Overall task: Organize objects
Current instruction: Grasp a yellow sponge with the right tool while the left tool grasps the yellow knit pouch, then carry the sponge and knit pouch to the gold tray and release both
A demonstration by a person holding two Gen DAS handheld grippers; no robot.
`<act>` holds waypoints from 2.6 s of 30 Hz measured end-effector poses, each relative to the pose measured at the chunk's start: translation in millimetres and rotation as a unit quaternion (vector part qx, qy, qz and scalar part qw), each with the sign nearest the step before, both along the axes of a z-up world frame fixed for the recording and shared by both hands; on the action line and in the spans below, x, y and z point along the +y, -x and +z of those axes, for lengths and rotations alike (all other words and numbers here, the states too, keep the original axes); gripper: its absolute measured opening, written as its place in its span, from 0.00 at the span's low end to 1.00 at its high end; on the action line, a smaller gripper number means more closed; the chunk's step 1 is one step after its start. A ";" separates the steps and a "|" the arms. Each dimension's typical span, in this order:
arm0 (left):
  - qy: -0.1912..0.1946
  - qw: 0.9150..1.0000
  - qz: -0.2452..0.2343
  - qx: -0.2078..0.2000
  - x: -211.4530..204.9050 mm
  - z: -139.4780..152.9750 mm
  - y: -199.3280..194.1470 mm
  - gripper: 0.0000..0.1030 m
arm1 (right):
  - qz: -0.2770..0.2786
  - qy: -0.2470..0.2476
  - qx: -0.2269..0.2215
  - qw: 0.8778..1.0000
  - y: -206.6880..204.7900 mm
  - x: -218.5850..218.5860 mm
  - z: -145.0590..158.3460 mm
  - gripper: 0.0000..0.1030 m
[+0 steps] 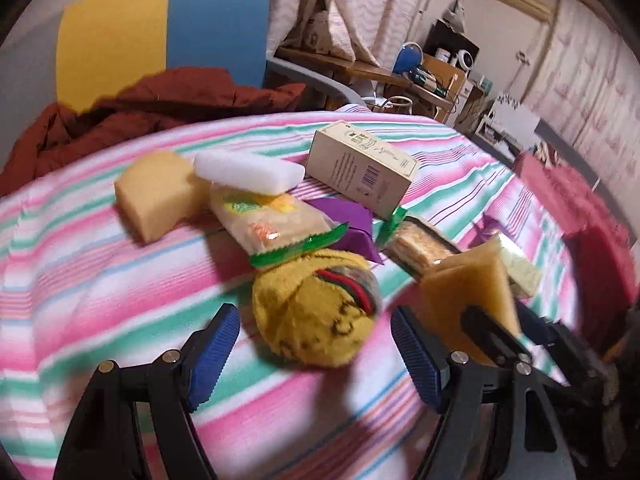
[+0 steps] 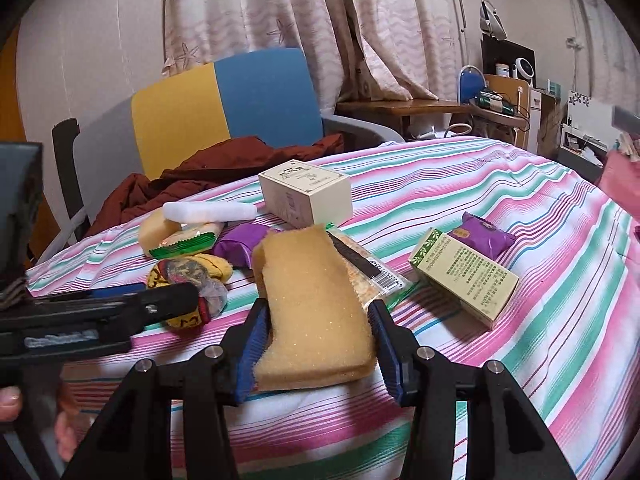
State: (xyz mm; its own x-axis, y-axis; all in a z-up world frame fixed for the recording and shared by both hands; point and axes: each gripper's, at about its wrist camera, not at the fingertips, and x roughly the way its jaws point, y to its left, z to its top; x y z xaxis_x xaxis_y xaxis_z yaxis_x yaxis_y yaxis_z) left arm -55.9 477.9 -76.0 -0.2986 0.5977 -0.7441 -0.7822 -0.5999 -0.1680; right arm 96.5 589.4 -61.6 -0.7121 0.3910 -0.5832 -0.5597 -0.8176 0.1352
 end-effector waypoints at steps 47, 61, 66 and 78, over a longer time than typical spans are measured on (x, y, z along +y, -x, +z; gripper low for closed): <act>-0.030 0.995 0.044 0.086 -127.4 3.3 -61.0 0.42 | 0.049 -0.153 -0.058 0.985 12.0 -73.6 9.9 0.49; -0.074 0.993 0.086 0.033 -186.5 -0.7 -72.9 0.42 | 0.113 -0.008 -0.002 0.994 -8.8 -124.4 23.5 0.49; -0.087 0.992 0.090 0.014 -214.9 0.1 -93.1 0.42 | 0.136 0.029 0.008 0.990 -7.5 -146.9 26.8 0.49; -0.151 0.982 0.106 0.043 -295.6 53.1 -118.9 0.42 | 0.214 0.073 0.021 0.974 1.2 -211.3 40.6 0.49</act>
